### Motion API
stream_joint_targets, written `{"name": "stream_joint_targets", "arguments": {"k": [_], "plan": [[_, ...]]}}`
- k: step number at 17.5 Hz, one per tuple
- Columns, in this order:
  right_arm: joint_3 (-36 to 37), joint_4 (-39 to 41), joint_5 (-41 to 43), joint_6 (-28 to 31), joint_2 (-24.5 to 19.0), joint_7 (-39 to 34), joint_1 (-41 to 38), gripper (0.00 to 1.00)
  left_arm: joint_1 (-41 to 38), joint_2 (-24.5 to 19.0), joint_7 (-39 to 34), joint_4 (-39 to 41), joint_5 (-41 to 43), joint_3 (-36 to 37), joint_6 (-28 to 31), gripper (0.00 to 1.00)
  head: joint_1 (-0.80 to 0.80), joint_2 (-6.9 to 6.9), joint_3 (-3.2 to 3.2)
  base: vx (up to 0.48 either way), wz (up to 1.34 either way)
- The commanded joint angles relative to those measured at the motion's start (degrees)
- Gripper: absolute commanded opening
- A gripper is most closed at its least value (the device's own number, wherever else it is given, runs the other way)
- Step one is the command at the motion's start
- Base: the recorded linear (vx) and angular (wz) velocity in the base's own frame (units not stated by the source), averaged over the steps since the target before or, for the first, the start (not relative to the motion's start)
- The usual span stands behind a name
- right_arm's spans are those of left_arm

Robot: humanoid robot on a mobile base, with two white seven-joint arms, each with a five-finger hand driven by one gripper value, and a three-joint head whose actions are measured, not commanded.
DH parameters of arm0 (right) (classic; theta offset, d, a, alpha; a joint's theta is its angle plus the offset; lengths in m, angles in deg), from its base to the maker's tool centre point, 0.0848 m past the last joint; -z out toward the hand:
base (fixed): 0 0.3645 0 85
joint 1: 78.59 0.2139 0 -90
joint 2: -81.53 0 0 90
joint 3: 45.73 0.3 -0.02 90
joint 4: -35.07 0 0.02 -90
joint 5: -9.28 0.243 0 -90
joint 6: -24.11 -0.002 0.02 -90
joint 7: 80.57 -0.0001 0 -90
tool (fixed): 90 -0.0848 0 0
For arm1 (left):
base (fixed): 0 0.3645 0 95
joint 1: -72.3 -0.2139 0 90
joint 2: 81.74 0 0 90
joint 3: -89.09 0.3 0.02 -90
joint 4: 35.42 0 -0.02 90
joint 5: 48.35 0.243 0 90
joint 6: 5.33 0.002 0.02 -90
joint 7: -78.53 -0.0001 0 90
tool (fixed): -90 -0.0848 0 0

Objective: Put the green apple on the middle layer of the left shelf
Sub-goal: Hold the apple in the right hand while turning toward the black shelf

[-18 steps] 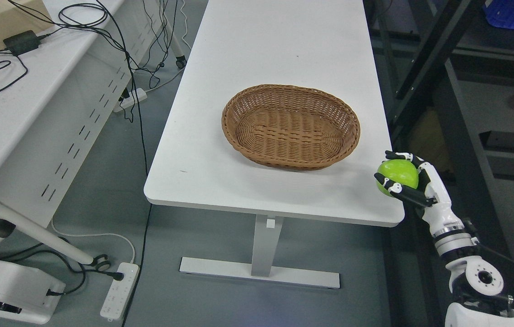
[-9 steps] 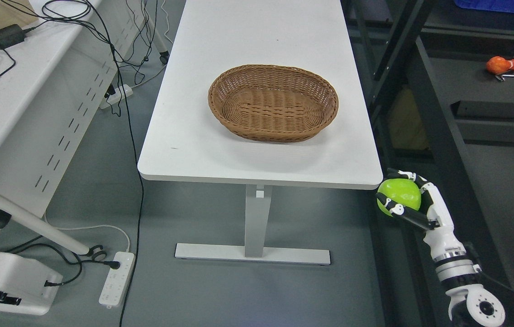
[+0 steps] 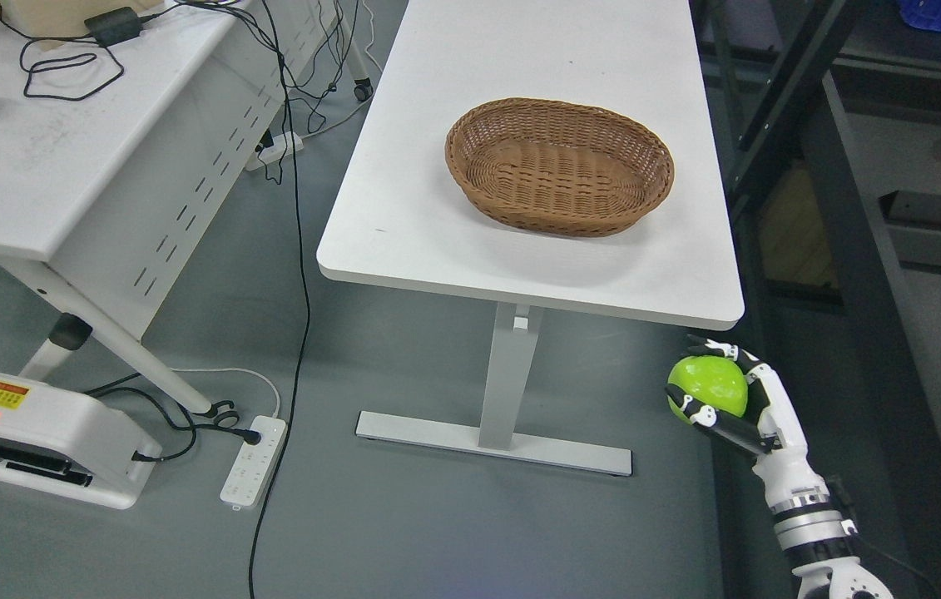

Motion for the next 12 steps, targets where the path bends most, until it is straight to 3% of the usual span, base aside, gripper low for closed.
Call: {"name": "stream_joint_targets", "arguments": {"k": [1, 8, 12], "plan": [[-2.49, 1.02, -0.43, -1.27, -1.59, 6.13, -1.49, 0.0, 1.23, -1.0, 0.04, 0.0, 0.01, 0.0, -0.02, 1.0, 0.0, 0.0, 0.0, -0.192, 0.17], [-2.49, 2.43, -1.04, -2.77, -4.72, 7.46, 0.43, 0.0, 1.23, -1.0, 0.04, 0.0, 0.01, 0.0, -0.02, 1.0, 0.0, 0.0, 0.0, -0.199, 0.11], [-4.51, 2.43, -2.7, -0.32, -4.72, 15.52, 4.3, 0.0, 1.23, -1.0, 0.04, 0.0, -0.08, 0.0, -0.02, 1.0, 0.0, 0.0, 0.0, -0.215, -0.04]]}}
